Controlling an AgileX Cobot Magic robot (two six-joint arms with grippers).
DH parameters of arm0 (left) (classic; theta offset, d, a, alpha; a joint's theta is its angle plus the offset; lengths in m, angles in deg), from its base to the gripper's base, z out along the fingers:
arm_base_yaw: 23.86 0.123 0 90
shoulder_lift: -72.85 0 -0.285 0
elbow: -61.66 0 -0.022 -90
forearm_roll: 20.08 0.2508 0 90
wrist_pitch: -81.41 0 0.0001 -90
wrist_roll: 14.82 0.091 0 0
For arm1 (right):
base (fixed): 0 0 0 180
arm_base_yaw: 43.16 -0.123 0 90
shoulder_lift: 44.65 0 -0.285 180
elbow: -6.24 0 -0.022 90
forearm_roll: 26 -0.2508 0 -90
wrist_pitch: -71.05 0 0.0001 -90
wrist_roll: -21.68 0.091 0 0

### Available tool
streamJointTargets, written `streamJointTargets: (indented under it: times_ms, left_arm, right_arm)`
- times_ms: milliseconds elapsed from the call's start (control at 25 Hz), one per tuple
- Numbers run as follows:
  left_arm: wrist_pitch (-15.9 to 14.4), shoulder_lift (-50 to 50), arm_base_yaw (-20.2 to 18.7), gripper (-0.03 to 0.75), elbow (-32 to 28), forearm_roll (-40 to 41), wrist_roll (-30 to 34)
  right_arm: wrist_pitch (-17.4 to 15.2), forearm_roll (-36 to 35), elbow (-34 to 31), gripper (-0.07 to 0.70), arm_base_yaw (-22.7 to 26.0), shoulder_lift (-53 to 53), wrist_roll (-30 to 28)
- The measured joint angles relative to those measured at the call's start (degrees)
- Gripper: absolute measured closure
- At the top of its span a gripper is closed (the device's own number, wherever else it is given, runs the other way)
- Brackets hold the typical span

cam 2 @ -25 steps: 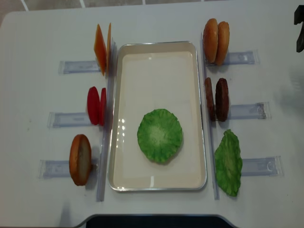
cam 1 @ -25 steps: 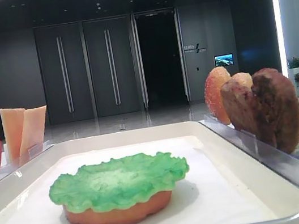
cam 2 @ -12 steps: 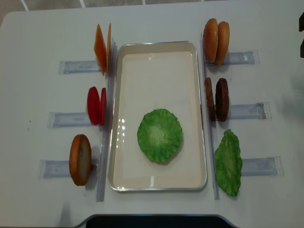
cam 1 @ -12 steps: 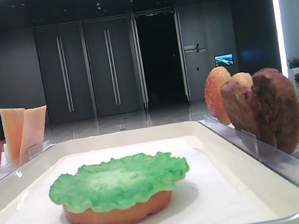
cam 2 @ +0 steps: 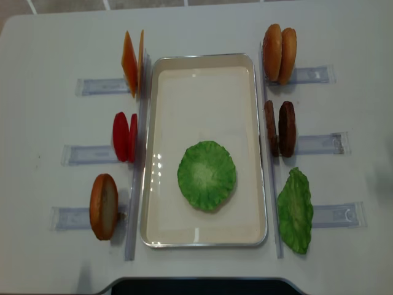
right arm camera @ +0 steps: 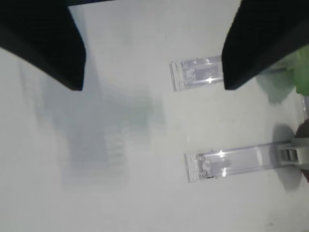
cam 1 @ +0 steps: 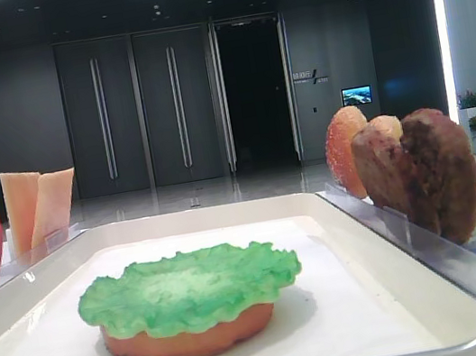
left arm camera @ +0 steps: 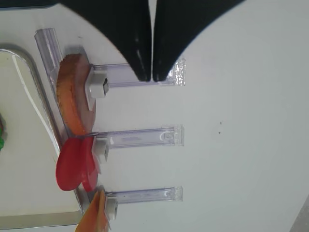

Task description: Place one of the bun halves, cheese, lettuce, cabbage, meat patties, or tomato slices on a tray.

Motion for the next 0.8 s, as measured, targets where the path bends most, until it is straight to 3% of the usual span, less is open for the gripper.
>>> streamJointTargets:
  times_ms: [800]
  left_arm:
    - [0.00,0.00,0.00,0.715,0.00,0.00,0.00]
  right_arm:
    - [-0.13,0.01,-18.59,0.055,0.00,-38.76,0.00]
